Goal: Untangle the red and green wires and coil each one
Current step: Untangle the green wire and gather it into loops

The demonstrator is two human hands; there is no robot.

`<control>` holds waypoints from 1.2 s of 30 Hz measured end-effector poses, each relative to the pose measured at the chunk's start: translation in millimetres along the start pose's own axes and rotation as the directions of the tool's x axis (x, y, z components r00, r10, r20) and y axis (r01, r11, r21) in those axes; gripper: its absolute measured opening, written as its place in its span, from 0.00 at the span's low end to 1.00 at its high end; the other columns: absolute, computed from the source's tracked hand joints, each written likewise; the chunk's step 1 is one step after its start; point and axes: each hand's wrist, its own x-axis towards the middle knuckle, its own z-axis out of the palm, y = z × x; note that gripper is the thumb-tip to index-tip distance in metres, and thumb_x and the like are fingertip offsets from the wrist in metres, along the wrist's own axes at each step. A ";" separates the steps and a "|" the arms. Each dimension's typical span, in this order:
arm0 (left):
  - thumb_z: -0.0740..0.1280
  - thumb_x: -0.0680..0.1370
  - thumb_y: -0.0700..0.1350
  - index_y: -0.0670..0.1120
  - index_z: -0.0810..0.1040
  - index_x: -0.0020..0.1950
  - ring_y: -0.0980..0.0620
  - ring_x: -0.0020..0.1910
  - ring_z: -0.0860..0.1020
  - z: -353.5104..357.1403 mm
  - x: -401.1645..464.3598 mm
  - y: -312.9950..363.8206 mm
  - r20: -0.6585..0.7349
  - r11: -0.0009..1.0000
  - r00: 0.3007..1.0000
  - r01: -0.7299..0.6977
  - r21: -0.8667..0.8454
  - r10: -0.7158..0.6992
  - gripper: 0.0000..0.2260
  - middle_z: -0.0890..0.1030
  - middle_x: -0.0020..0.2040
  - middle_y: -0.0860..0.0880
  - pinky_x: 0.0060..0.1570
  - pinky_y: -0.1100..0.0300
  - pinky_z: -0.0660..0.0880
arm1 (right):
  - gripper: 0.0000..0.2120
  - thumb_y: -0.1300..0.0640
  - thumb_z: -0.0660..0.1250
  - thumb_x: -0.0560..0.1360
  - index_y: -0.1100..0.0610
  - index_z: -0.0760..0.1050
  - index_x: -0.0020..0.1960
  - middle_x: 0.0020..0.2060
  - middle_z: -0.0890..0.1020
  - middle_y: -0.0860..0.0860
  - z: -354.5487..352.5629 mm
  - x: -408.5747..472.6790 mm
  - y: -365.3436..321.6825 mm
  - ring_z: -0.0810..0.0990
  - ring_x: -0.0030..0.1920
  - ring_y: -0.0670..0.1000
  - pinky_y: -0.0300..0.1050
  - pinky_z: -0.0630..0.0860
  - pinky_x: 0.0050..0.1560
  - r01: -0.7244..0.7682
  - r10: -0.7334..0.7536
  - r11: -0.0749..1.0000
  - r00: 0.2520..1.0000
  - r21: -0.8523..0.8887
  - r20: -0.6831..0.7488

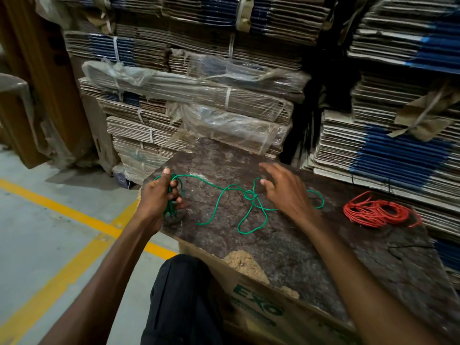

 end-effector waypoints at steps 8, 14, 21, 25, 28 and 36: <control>0.58 0.82 0.56 0.46 0.68 0.36 0.53 0.23 0.69 8.8 -0.7 0.0 -0.007 0.999 1.000 0.006 -0.050 -0.006 0.19 0.66 0.24 0.52 0.40 0.49 0.73 | 0.25 0.30 0.63 0.69 0.47 0.79 0.54 0.44 0.85 0.47 -4.3 -26.8 14.1 0.83 0.47 0.52 0.48 0.78 0.43 0.037 -0.029 0.999 0.978 -0.032 0.205; 0.57 0.83 0.56 0.46 0.68 0.36 0.52 0.23 0.69 5.5 -1.6 4.2 -0.025 0.999 1.000 -0.012 -0.046 0.011 0.19 0.65 0.25 0.51 0.35 0.54 0.73 | 0.14 0.34 0.70 0.68 0.43 0.83 0.46 0.25 0.77 0.44 -22.1 -28.8 24.0 0.82 0.39 0.48 0.41 0.65 0.31 -0.031 0.037 0.999 0.950 -0.023 0.311; 0.55 0.83 0.57 0.48 0.68 0.37 0.54 0.24 0.70 -18.2 6.4 9.0 -0.110 0.997 0.994 -0.017 -0.081 0.008 0.19 0.66 0.24 0.53 0.36 0.54 0.80 | 0.15 0.36 0.67 0.72 0.45 0.83 0.48 0.43 0.85 0.49 -43.3 -38.4 61.5 0.82 0.49 0.52 0.43 0.67 0.37 0.004 0.084 0.962 0.947 -0.273 0.309; 0.55 0.83 0.58 0.49 0.67 0.37 0.54 0.24 0.69 -28.1 10.3 7.8 -0.140 0.996 0.990 -0.008 -0.088 -0.005 0.19 0.66 0.24 0.54 0.40 0.51 0.79 | 0.16 0.37 0.66 0.74 0.48 0.83 0.47 0.44 0.84 0.52 -40.6 -43.7 80.4 0.82 0.51 0.55 0.45 0.68 0.38 -0.047 0.159 0.912 0.956 -0.407 0.246; 0.54 0.83 0.58 0.49 0.67 0.37 0.54 0.24 0.69 -26.6 7.8 5.9 -0.161 0.996 0.987 -0.018 -0.089 0.004 0.19 0.66 0.24 0.53 0.37 0.54 0.79 | 0.16 0.40 0.66 0.75 0.52 0.82 0.48 0.44 0.84 0.56 -33.1 -39.4 84.2 0.82 0.50 0.58 0.46 0.72 0.40 -0.115 0.228 0.855 0.959 -0.506 0.168; 0.55 0.83 0.57 0.48 0.68 0.37 0.53 0.26 0.69 -34.0 6.4 7.3 -0.175 0.996 0.984 -0.038 -0.076 0.024 0.19 0.66 0.27 0.52 0.38 0.53 0.78 | 0.15 0.44 0.67 0.76 0.55 0.80 0.51 0.50 0.82 0.56 -35.1 -26.5 84.1 0.79 0.55 0.59 0.47 0.74 0.47 -0.199 0.323 0.827 0.934 -0.526 0.153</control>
